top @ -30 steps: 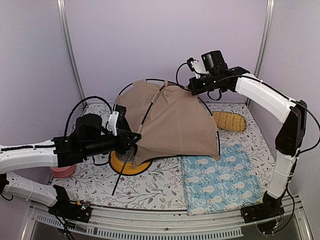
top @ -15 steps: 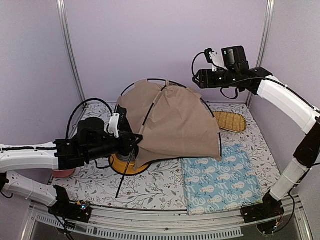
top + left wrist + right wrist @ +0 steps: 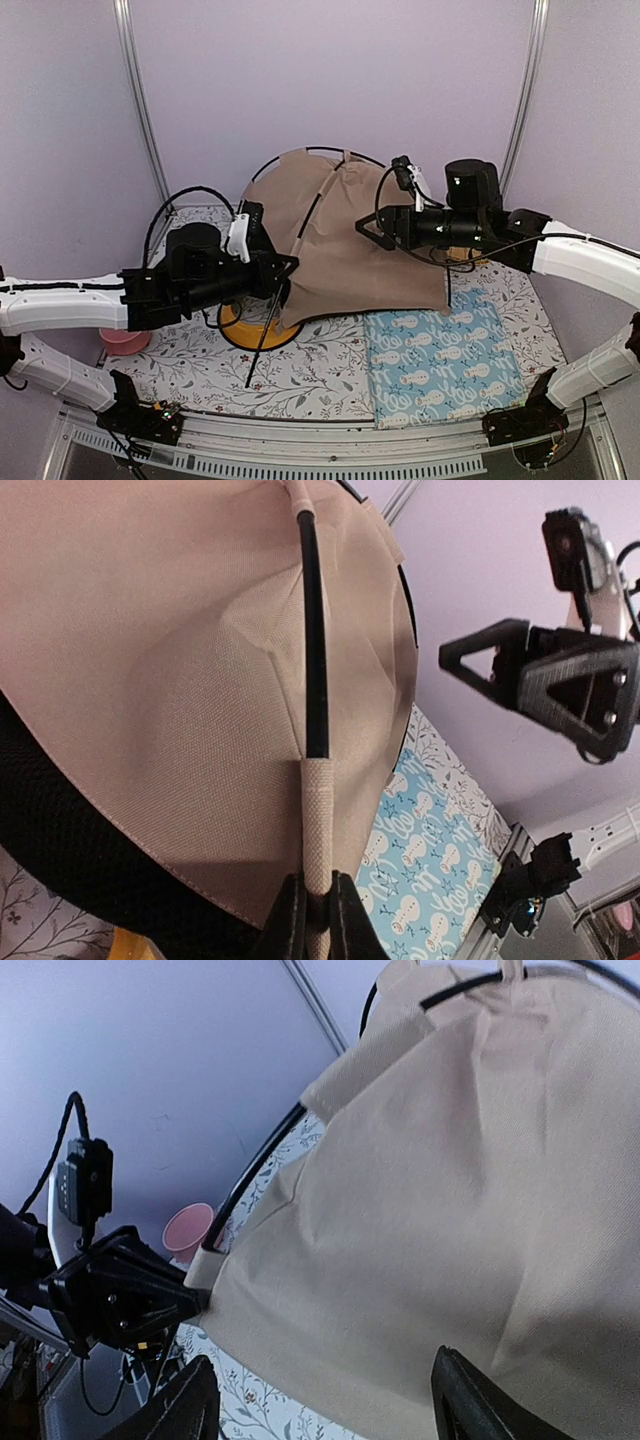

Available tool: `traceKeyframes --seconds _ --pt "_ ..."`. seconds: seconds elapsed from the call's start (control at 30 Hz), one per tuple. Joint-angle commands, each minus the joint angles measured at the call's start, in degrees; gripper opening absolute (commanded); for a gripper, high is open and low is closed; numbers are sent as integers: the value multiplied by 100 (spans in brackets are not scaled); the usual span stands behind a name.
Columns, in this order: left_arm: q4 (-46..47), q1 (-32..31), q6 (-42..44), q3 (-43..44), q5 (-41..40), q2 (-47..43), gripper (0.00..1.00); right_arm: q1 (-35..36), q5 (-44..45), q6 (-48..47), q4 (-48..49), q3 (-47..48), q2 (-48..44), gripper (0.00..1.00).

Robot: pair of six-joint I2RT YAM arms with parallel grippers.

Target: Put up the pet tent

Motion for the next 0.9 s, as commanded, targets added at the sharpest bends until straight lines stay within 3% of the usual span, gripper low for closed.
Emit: traceKeyframes --seconds 0.0,0.4,0.63,0.87 --pt "537 -58 -311 267 -306 126 0 509 -310 917 1275 -720 -274 74" --pt "1272 -79 -508 729 -368 664 0 1968 41 1566 2640 -1418 391 75" --pt "1564 -93 -361 798 -535 881 0 2285 32 1651 2671 -1353 760 73" --pt "1590 -89 -19 1136 -517 1137 0 2357 110 1724 2670 -1307 1114 64"
